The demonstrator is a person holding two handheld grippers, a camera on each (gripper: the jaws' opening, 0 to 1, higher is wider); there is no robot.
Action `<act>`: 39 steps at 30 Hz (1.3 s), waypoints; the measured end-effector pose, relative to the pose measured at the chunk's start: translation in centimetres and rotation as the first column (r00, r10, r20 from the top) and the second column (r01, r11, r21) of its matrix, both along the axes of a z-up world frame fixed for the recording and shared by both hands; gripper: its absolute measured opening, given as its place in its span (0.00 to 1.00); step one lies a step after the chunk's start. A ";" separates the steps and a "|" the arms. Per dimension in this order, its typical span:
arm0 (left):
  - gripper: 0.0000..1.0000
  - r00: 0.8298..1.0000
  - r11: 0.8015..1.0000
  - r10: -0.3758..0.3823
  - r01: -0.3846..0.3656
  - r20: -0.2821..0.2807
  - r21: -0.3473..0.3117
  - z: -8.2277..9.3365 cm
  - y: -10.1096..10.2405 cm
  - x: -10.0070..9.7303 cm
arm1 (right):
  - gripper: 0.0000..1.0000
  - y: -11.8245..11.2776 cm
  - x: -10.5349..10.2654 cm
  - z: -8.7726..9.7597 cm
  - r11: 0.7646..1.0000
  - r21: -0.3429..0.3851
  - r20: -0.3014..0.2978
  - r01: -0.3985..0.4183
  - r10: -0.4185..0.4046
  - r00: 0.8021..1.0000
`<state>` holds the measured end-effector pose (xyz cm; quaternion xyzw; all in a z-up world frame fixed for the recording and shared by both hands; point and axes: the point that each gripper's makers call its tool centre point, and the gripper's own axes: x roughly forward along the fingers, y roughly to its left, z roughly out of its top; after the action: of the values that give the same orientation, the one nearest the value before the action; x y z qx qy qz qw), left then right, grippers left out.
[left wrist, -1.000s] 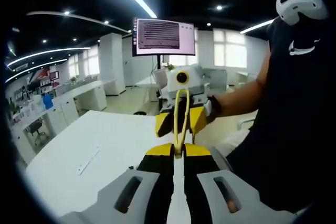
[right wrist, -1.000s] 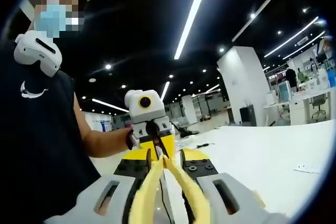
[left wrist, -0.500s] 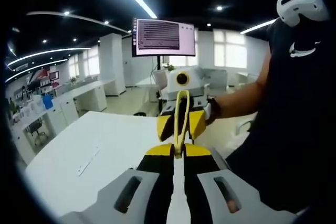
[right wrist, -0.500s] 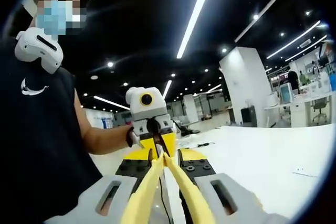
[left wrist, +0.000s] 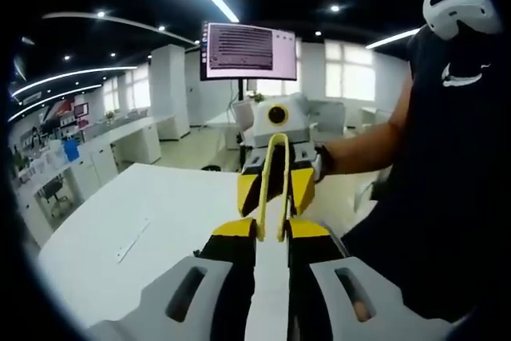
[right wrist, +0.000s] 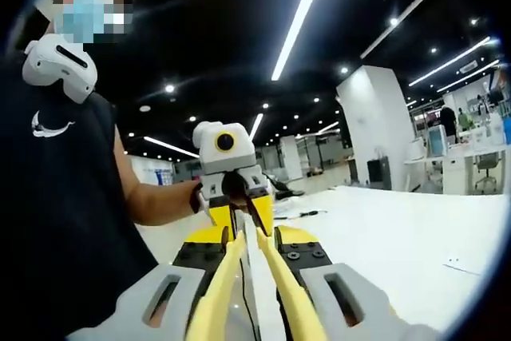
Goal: Place the target food into the container with the food tongs after gripping and lifting it, then release it inside without dropping or visibly crushing the food.
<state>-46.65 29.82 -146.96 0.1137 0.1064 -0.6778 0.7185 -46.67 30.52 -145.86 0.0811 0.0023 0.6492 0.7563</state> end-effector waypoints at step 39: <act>0.88 0.973 0.974 0.225 -0.223 0.048 -0.045 -1.3 2.9 3.9 | 0.27 -2.6 2.4 0.0 0.993 -0.040 -0.009 0.114 -0.115 0.993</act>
<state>-42.74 32.73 -148.25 0.1046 0.0864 -0.5911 0.7951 -44.27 27.90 -145.90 0.0701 0.0147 0.6042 0.7936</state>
